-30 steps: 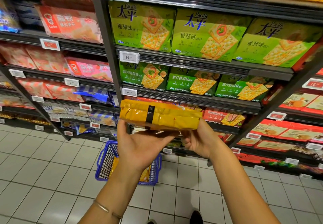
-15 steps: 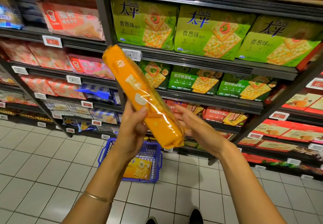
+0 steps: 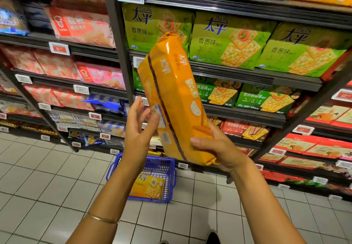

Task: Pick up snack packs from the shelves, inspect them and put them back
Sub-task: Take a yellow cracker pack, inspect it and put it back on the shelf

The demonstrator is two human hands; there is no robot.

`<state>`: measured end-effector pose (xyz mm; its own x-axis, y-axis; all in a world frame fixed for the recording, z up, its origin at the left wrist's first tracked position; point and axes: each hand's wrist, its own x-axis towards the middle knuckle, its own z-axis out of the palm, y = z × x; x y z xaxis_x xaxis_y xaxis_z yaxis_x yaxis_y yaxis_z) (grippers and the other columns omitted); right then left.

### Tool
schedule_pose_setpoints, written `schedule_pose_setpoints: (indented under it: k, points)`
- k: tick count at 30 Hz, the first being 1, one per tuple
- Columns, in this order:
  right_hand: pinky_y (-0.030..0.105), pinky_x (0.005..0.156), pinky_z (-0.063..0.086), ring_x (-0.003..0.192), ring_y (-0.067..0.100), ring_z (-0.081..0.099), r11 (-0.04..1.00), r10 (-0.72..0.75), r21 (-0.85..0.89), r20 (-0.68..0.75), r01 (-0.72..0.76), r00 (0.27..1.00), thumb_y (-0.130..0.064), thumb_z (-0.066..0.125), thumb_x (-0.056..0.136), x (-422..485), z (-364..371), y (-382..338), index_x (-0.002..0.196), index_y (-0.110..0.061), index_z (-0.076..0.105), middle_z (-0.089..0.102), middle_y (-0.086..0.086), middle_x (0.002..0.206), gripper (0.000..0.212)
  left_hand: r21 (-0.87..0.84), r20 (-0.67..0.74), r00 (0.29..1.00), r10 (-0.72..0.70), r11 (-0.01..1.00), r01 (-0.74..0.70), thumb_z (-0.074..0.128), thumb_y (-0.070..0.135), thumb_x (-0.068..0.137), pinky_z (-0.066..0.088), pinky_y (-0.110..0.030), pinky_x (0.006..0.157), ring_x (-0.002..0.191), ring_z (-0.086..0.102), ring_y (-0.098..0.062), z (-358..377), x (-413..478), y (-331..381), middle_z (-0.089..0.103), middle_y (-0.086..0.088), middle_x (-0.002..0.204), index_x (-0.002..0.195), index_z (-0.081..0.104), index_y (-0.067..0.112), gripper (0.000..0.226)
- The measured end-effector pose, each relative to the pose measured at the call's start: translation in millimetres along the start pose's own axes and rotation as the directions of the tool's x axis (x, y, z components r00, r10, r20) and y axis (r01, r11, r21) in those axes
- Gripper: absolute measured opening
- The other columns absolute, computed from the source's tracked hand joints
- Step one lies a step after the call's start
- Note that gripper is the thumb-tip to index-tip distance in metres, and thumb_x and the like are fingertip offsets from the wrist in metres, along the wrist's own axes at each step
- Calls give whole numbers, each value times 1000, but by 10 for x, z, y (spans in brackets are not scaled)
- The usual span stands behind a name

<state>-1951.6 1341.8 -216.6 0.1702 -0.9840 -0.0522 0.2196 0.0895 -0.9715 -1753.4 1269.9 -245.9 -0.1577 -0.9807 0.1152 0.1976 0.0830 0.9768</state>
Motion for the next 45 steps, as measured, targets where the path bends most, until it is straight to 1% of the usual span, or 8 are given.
schedule_pose_setpoints:
  k: [4, 8, 14, 21, 24, 28, 34, 45]
  points:
    - [55, 98, 57, 122, 35, 67, 954, 119, 279, -18, -109, 993, -46, 106, 31, -66, 15, 8, 144, -25, 46, 66, 10, 139, 129, -67, 5, 975, -223, 973, 223, 77, 62, 82, 62, -37, 88, 120, 70, -19, -96, 121, -24, 71, 8, 132, 153, 41, 23, 89]
    - [41, 77, 66, 97, 24, 78, 916, 191, 347, 67, -203, 979, -51, 104, 40, -154, 34, -27, 132, -20, 52, 80, 5, 111, 110, -260, 195, 910, -366, 875, 408, 69, 40, 88, 64, -48, 84, 105, 76, -33, -156, 114, -33, 75, -15, 122, 138, 61, 12, 58]
    - [39, 91, 61, 118, 27, 71, 936, 191, 291, 50, -197, 980, -63, 93, 59, -137, -20, -108, 132, -26, 62, 72, 7, 132, 88, -310, 222, 828, -515, 768, 561, 66, 40, 89, 65, -46, 70, 91, 79, -31, -97, 70, -18, 78, -16, 112, 131, 68, 15, 49]
    - [48, 96, 60, 126, 33, 65, 935, 197, 307, -39, -176, 980, -53, 74, 86, -170, -69, -111, 159, -24, 35, 57, 13, 151, 88, -406, 181, 801, -570, 699, 589, 57, 43, 101, 64, -46, 64, 92, 79, -33, -197, 68, -33, 79, -15, 111, 119, 74, 17, 36]
    - [45, 76, 63, 113, 28, 72, 914, 235, 367, -130, -174, 963, -53, 60, 91, -153, -104, -65, 163, -46, 15, 47, 2, 160, 85, -383, 167, 773, -612, 683, 622, 59, 42, 102, 63, -47, 63, 93, 79, -35, -237, 103, -48, 78, -16, 113, 128, 70, 17, 38]
    - [45, 82, 62, 120, 24, 70, 958, 141, 263, -87, -114, 986, -63, 53, 94, -150, -80, -18, 149, -54, 41, 67, -11, 139, 57, -366, 143, 804, -577, 724, 585, 58, 42, 104, 64, -45, 69, 104, 77, -30, -228, 150, -103, 74, -7, 129, 155, 46, 35, 53]
    - [56, 74, 64, 118, 41, 69, 953, 219, 239, -120, -186, 968, -80, 46, 83, -209, -135, 44, 134, -39, 65, 67, 9, 139, 68, -212, 192, 819, -540, 792, 572, 37, 59, 105, 63, -38, 56, 89, 79, -30, -294, -15, -124, 77, -11, 119, 141, 59, 26, 54]
    - [49, 77, 65, 122, 51, 64, 937, 271, 218, 40, -273, 962, -80, 32, 92, -270, -277, 110, 146, -29, 56, 64, 19, 142, 79, -26, 186, 697, -693, 705, 708, 34, 64, 106, 64, -34, 52, 82, 80, -35, -302, -91, -164, 77, -25, 108, 124, 72, 8, 70]
